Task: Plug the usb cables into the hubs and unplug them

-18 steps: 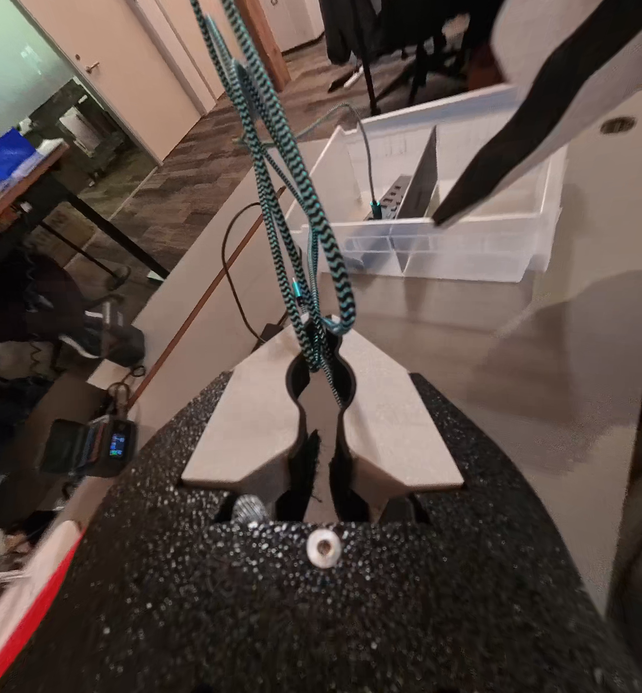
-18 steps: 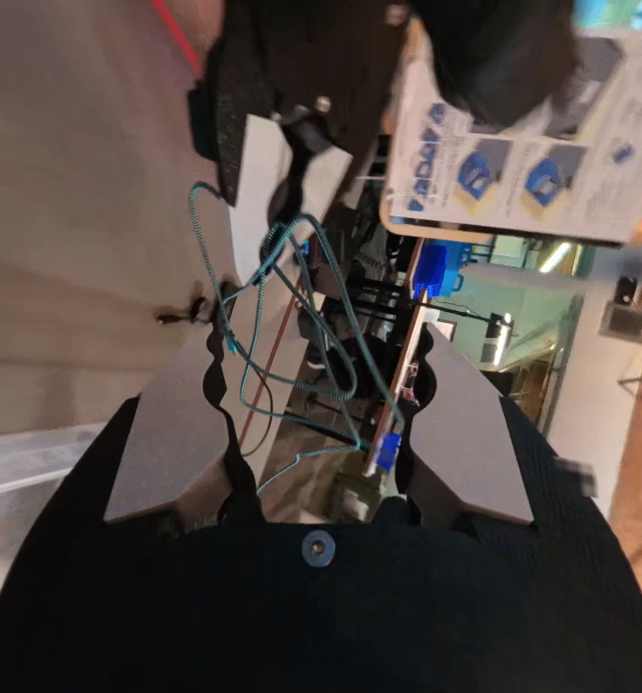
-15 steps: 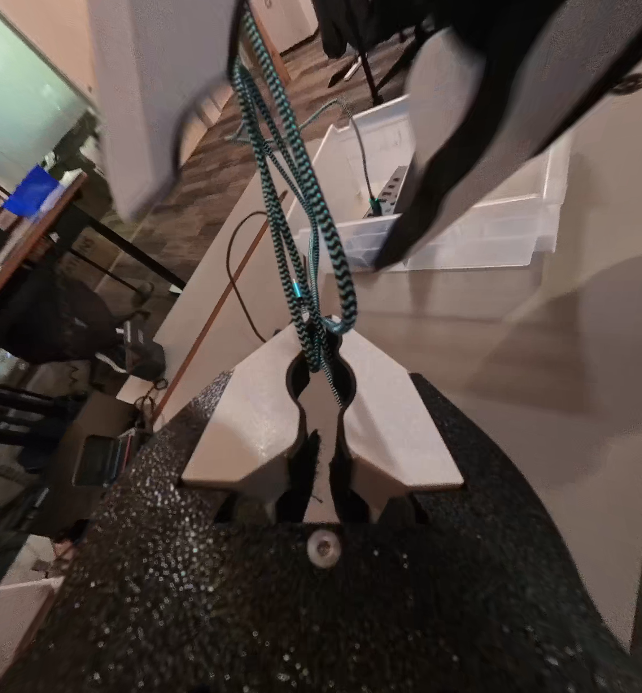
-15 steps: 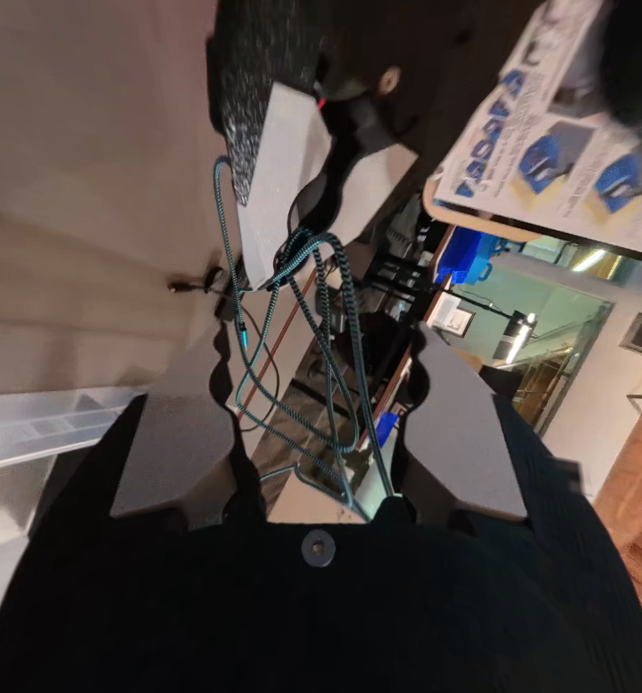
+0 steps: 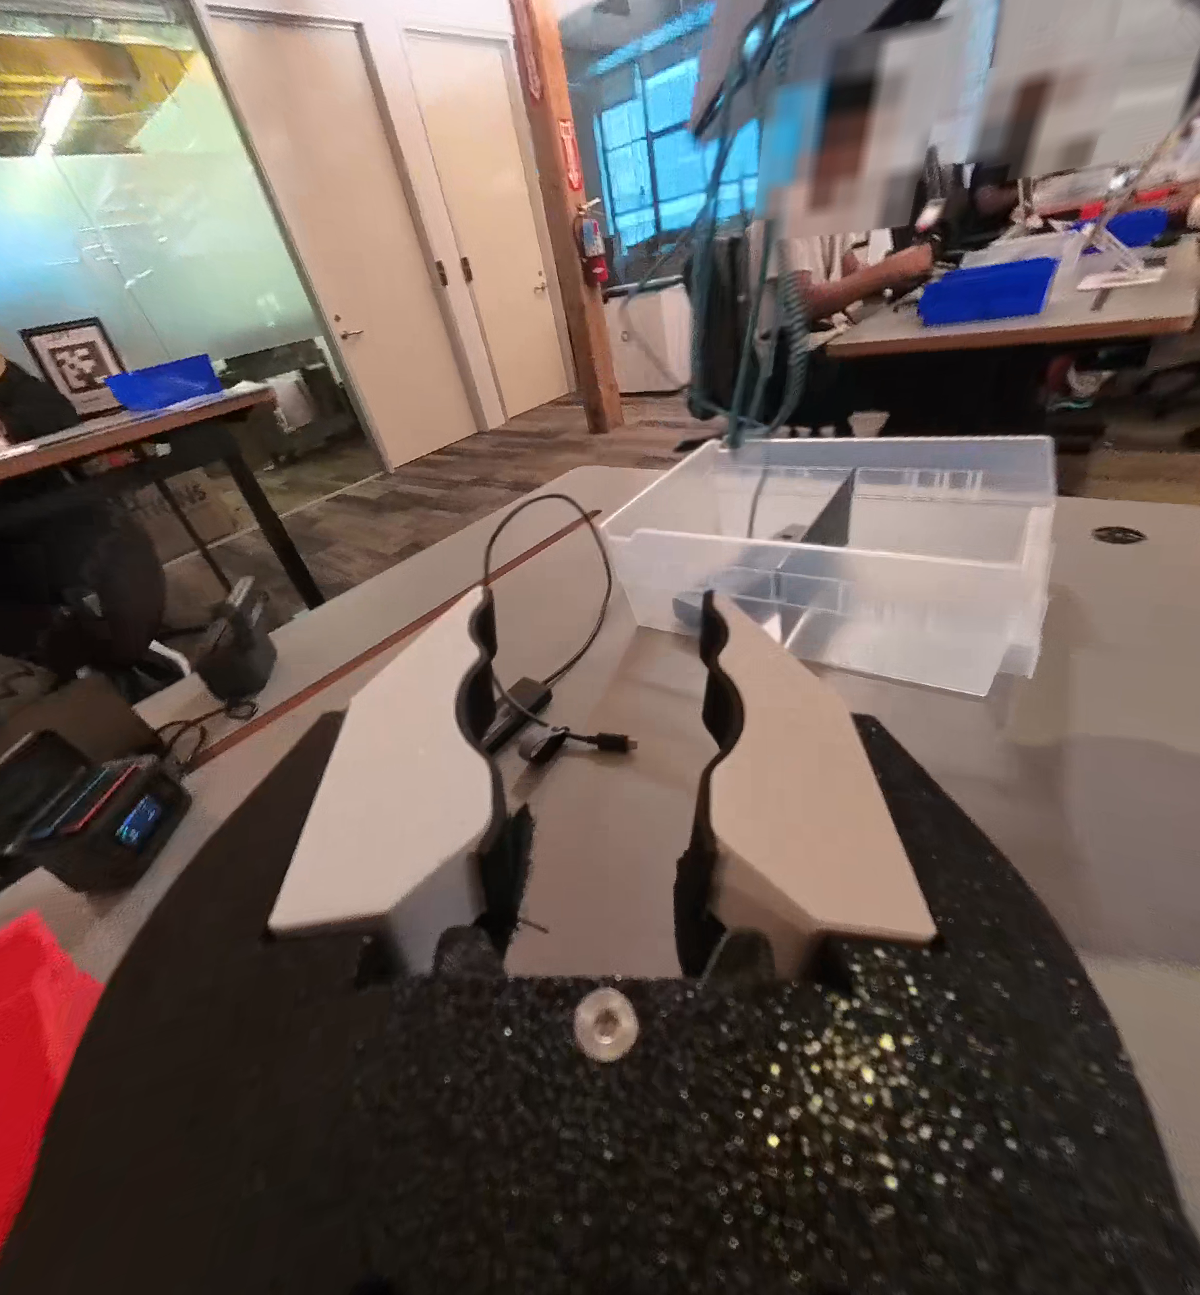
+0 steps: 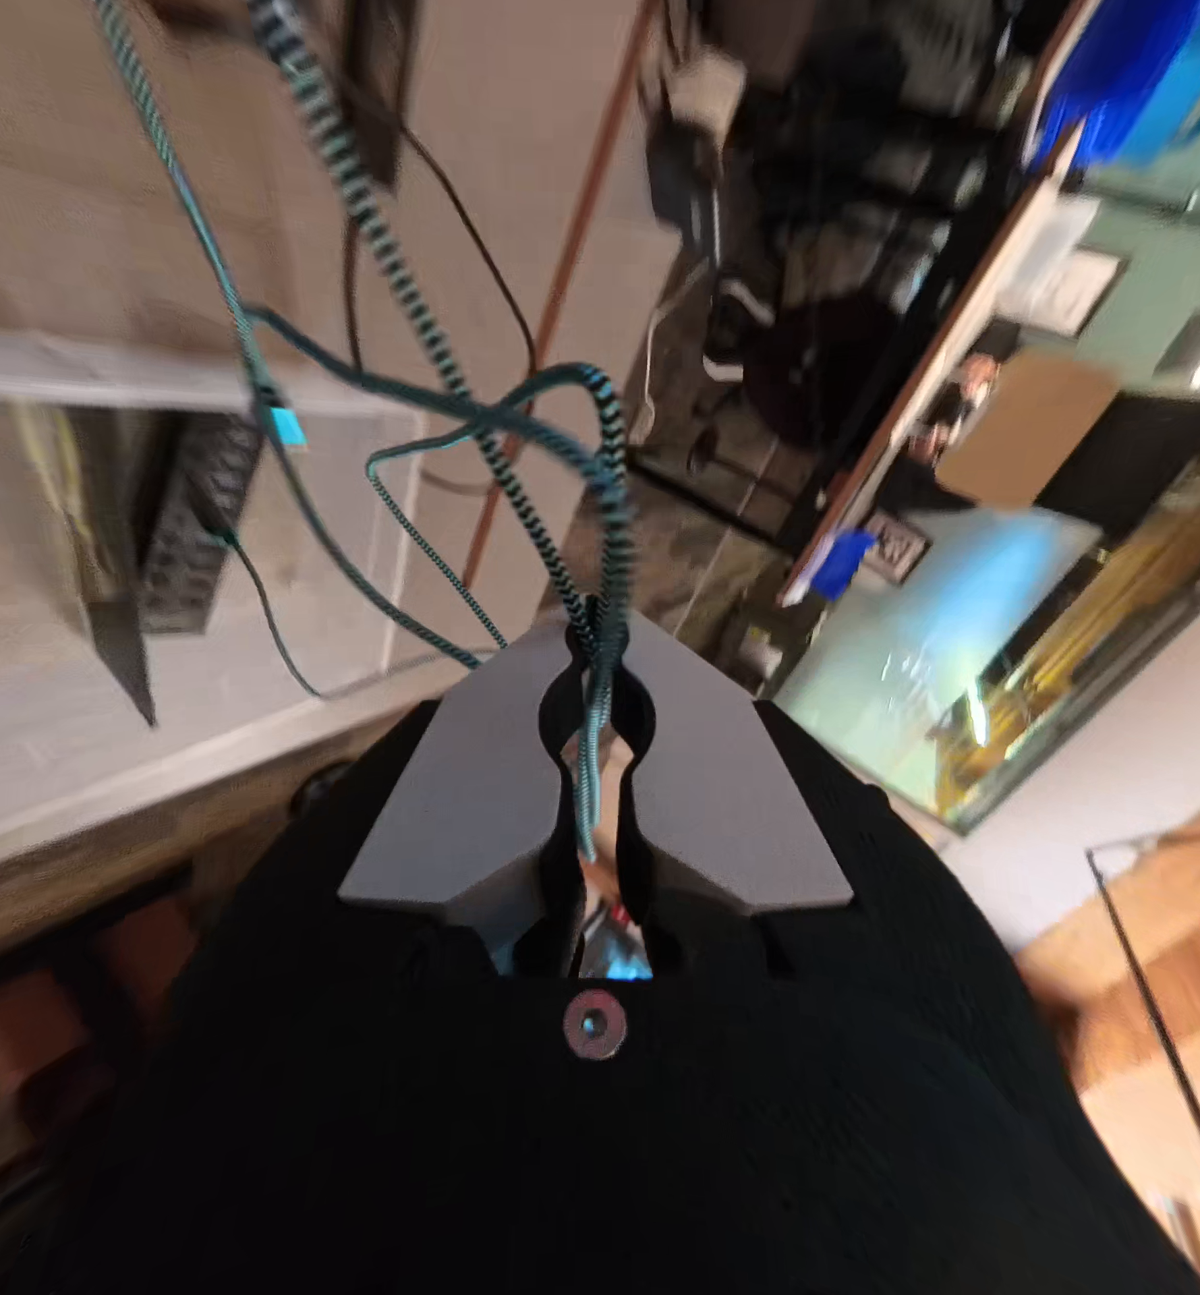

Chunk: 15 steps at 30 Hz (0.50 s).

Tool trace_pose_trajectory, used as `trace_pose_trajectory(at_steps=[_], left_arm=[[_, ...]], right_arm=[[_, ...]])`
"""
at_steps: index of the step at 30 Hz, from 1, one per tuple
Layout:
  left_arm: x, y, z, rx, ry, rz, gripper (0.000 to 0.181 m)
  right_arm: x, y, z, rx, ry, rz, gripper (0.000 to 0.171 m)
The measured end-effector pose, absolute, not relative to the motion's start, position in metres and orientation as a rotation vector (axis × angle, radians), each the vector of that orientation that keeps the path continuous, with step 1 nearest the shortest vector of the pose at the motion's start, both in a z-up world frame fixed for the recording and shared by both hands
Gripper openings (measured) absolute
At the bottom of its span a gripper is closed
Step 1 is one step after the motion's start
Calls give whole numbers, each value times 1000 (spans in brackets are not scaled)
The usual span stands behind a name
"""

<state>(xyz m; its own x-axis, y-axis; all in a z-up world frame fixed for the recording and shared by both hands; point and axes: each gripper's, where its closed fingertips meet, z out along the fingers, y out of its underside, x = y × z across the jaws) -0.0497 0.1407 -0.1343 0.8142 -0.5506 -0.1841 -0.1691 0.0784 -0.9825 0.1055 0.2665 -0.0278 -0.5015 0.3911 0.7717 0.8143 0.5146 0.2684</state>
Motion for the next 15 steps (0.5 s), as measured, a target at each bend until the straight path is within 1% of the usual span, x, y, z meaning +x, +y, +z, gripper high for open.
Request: trace_pose_trajectory(at_steps=[1, 4, 6, 7, 9, 12, 15], left_arm=[[-57, 144, -141, -1490, 579, -304, 55], [-77, 157, -164, -1501, 508, -276, 54], [-84, 165, -180, -1510, 471, -281, 53], [-86, 168, -188, -1515, 461, -288, 53], [-88, 173, -201, -1519, 445, -290, 52], [-90, 174, -207, -1525, 452, -280, 49], [-96, 176, -212, -1537, 462, -236, 46]], right_arm=[[120, 280, -16, -1032, -2078, -882, 0], [160, 314, 13, -1162, -2007, -990, 0], [177, 330, 13, -1229, -1999, -1000, 0], [183, 336, 5, -1264, -2015, -993, 0], [194, 347, -25, -1321, -2074, -999, 0], [208, 359, -91, -1408, -2219, -1014, 0], [222, 358, -154, -1590, -2332, -934, 0]])
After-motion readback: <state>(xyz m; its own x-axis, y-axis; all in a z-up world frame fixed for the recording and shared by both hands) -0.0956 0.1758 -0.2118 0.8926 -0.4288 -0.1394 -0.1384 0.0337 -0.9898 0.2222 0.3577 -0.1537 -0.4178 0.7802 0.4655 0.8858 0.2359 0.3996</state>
